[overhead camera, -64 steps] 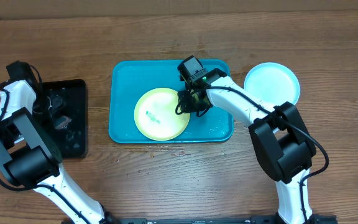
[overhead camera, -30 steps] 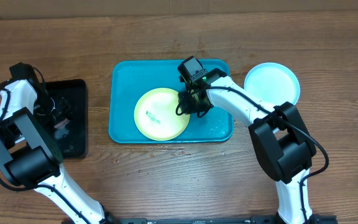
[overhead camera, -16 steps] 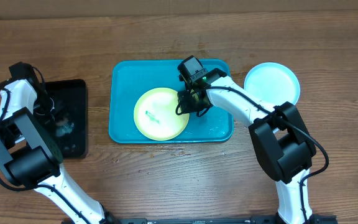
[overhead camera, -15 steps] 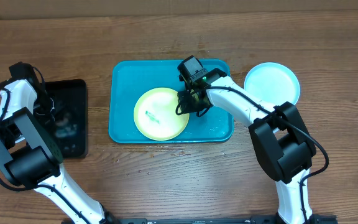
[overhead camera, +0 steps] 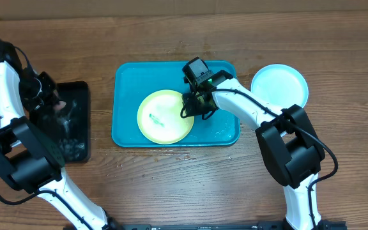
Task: Clean dirty plates on tray and stack at the side
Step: 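Dip the sponge into the black tray with the left gripper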
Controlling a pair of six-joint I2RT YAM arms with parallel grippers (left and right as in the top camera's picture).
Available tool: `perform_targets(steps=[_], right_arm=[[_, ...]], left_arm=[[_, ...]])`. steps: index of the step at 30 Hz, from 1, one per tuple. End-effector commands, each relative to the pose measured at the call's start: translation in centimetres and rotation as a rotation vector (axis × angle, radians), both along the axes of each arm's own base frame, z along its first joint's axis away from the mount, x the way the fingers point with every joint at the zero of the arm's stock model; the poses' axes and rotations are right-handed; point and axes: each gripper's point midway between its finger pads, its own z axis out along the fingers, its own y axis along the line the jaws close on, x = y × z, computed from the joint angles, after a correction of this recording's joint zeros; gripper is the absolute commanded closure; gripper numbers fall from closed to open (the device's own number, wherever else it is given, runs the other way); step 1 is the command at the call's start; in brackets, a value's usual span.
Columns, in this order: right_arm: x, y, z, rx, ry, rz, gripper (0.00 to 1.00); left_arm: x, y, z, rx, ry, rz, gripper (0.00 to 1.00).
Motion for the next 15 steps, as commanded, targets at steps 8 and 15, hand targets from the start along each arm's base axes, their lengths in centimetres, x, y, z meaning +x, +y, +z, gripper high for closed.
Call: perform_targets(steps=[8,15], right_arm=[[0.3,0.0,-0.3,0.002,0.003,-0.06,0.96],[0.5,0.4,-0.2,0.04,0.038,-0.224,0.96]], left_arm=[[0.7,-6.9,-0.3,-0.212,-0.061,-0.195,0.96],[2.0,-13.7,3.0,-0.429,-0.224,-0.422,0.96]])
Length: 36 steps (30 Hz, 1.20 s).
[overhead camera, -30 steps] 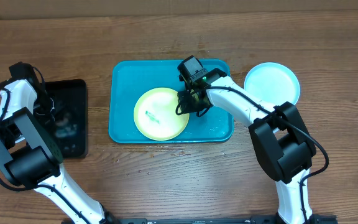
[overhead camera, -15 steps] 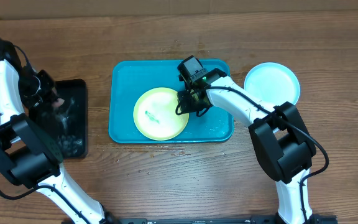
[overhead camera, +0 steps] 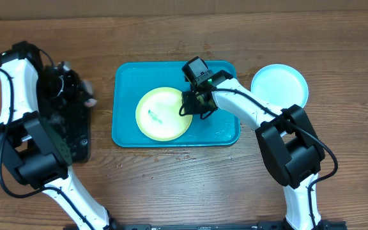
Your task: Clean dirty plates on tray and stack at the side
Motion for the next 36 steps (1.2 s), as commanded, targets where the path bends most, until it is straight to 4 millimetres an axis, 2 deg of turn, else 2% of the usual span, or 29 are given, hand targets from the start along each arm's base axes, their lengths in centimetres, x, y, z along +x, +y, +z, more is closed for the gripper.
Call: perform_targets(steps=[1,4,10,15,20,22,24,26,27,28,29,30,33,36], right_arm=[[0.1,0.1,-0.3,0.019,0.034,-0.149,0.96],[0.1,0.1,-0.3,0.027,0.048,-0.195,0.96],[0.2,0.1,-0.3,0.027,0.042,-0.197,0.94],[0.5,-0.3,-0.4,0.002,0.026,-0.206,0.94],[0.7,-0.4,-0.3,0.002,0.015,-0.209,0.93],[0.8,-0.3,-0.3,0.006,0.011,-0.209,0.89],[0.8,-0.3,-0.3,0.006,0.01,-0.209,0.87],[0.8,-0.3,-0.3,0.004,0.009,-0.204,0.8],[0.8,-0.3,-0.3,0.003,0.008,-0.197,0.77],[0.8,-0.3,-0.3,0.0,0.005,-0.184,0.69],[0.8,-0.3,-0.3,-0.003,0.0,-0.167,0.64],[0.8,-0.3,-0.3,-0.009,-0.009,-0.136,0.61],[1.2,-0.5,0.0,-0.019,-0.035,-0.083,0.49],[2.3,-1.1,0.8,-0.022,-0.057,-0.082,0.46]], left_arm=[[0.9,-4.2,2.6,-0.101,-0.114,-0.139,0.96],[0.6,-6.4,2.2,-0.066,-0.088,-0.213,0.96],[0.8,-12.3,1.5,-0.035,-0.066,-0.324,0.96],[0.1,-14.5,-1.1,0.153,0.035,-0.318,0.96],[-0.4,-18.1,-3.2,0.19,0.03,-0.36,0.96],[-1.0,-19.8,-4.8,0.189,0.03,-0.368,0.96],[-1.3,-20.6,-5.7,0.191,0.021,-0.387,0.96],[-1.4,-21.2,-6.3,0.19,0.01,-0.401,0.96],[-1.4,-21.3,-6.5,0.191,0.005,-0.404,0.89],[-1.3,-21.3,-6.6,0.198,-0.002,-0.404,0.73],[-1.1,-21.1,-6.7,0.213,-0.008,-0.403,0.51],[-0.8,-20.9,-6.8,0.228,-0.016,-0.401,0.44],[-0.1,-20.1,-6.5,0.241,-0.033,-0.389,0.43],[0.6,-18.9,-5.9,0.232,-0.036,-0.352,0.37]])
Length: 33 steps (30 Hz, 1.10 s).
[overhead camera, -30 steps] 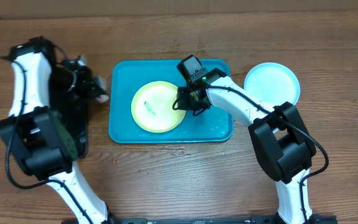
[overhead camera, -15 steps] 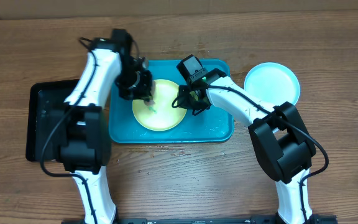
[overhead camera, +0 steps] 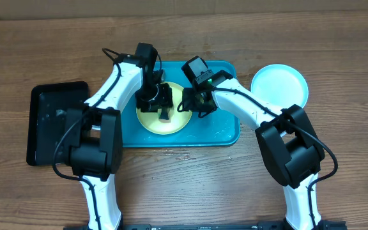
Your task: Clean dirty plates on tray and stack at the side
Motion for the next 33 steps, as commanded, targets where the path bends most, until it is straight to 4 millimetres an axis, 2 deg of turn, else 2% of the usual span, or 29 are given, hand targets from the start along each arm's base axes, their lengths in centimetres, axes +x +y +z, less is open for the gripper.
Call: perform_targets(steps=[1,3,6,7,9,10,13,19,27,33], right_arm=[[1.9,-0.7,1.0,-0.008,-0.052,0.022,0.46],[2.8,-1.1,1.4,-0.003,-0.075,0.028,0.46],[3.8,-1.6,1.6,-0.003,-0.106,0.039,0.49],[3.9,-1.8,1.6,-0.002,-0.108,0.035,0.53],[3.9,-1.6,1.5,0.007,-0.103,0.038,0.69],[3.7,-1.4,1.4,0.01,-0.099,0.043,0.71],[3.2,-0.5,0.3,0.006,-0.085,0.064,0.7],[1.6,0.5,-2.0,-0.021,-0.034,0.098,0.69],[0.9,0.4,-2.1,-0.017,-0.001,0.097,0.7],[1.4,0.1,0.3,-0.017,0.0,0.087,0.76]], left_arm=[[1.6,1.9,1.7,0.0,-0.044,0.057,0.37],[1.9,2.2,2.2,-0.035,-0.042,0.077,0.37],[2.0,2.4,2.5,-0.085,-0.031,0.095,0.45],[1.9,2.5,2.5,-0.088,-0.028,0.093,0.48],[1.5,2.3,2.5,-0.09,-0.019,0.077,0.48],[1.4,2.2,2.5,-0.092,-0.02,0.065,0.46],[1.3,1.5,2.5,-0.091,-0.03,0.026,0.4],[1.1,0.5,2.4,-0.093,-0.034,0.002,0.39],[1.0,0.3,2.3,-0.092,-0.032,-0.005,0.4],[1.1,0.4,2.3,-0.086,-0.038,-0.004,0.5]])
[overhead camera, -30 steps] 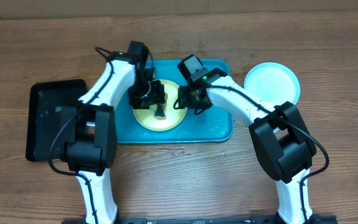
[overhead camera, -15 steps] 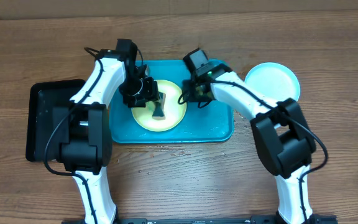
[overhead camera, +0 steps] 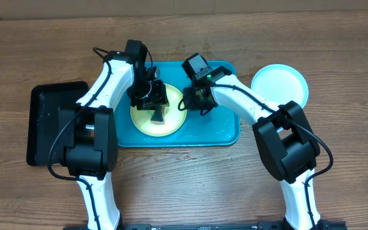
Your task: Clean dirty plates on tray and stack at the side
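Observation:
A yellow-green plate (overhead camera: 147, 121) lies on the blue tray (overhead camera: 222, 131). My left gripper (overhead camera: 158, 110) is down over the middle of the plate, shut on a tan sponge (overhead camera: 158, 115) that rests on the plate's face. At the plate's right rim, my right gripper (overhead camera: 188, 102) is closed on the edge. A clean light-blue plate (overhead camera: 280, 86) sits on the table to the right of the tray.
A black bin (overhead camera: 50, 131) stands on the wooden table left of the tray. The left arm reaches across the tray's left half, and the right arm crosses its upper right corner.
The sponge and left gripper have shifted slightly toward the front and left on the plate. The plate sits a little further left on the tray. The right gripper still holds its rim.
First my left gripper was down in the black bin while the right held the plate's rim on the tray. Then the left was raised above the bin with the sponge. Later it pressed the sponge on the plate, and now it sits a little lower on it.

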Controlling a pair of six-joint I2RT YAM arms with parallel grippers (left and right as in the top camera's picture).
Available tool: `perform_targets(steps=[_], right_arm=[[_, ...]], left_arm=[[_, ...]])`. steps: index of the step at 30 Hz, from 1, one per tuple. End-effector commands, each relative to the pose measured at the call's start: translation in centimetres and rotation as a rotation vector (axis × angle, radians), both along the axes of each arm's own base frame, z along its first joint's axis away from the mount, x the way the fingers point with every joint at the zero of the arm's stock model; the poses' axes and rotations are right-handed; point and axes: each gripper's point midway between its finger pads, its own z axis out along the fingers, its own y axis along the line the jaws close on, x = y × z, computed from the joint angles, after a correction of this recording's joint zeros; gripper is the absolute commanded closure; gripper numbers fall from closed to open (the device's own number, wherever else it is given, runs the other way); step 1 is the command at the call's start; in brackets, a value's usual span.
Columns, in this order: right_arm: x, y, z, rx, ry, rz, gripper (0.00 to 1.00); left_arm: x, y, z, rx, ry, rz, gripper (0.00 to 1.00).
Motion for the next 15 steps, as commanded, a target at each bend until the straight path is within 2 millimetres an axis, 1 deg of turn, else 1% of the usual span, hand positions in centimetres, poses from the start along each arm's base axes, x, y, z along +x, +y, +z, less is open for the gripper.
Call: perform_targets(steps=[1,5,10,11,14,15], right_arm=[[0.9,0.4,1.5,0.02,-0.015,-0.005,0.76],[0.7,1.0,3.0,0.066,-0.016,0.008,0.73],[0.4,1.5,3.2,0.087,-0.006,0.027,0.57],[0.2,1.7,3.2,0.094,-0.006,0.051,0.56],[0.1,2.0,3.3,0.097,-0.011,0.077,0.55],[0.1,2.0,3.3,0.098,-0.011,0.077,0.63]], left_arm=[[0.6,-0.3,1.3,-0.014,-0.043,-0.018,0.5],[0.6,-0.3,1.3,-0.014,-0.043,-0.018,0.49],[0.6,-0.3,1.3,-0.014,-0.044,-0.018,0.49],[0.6,-0.3,1.3,-0.014,-0.044,-0.018,0.49],[0.7,0.1,1.1,0.01,-0.046,-0.017,0.49],[0.7,0.3,1.1,0.02,-0.047,-0.017,0.49]])
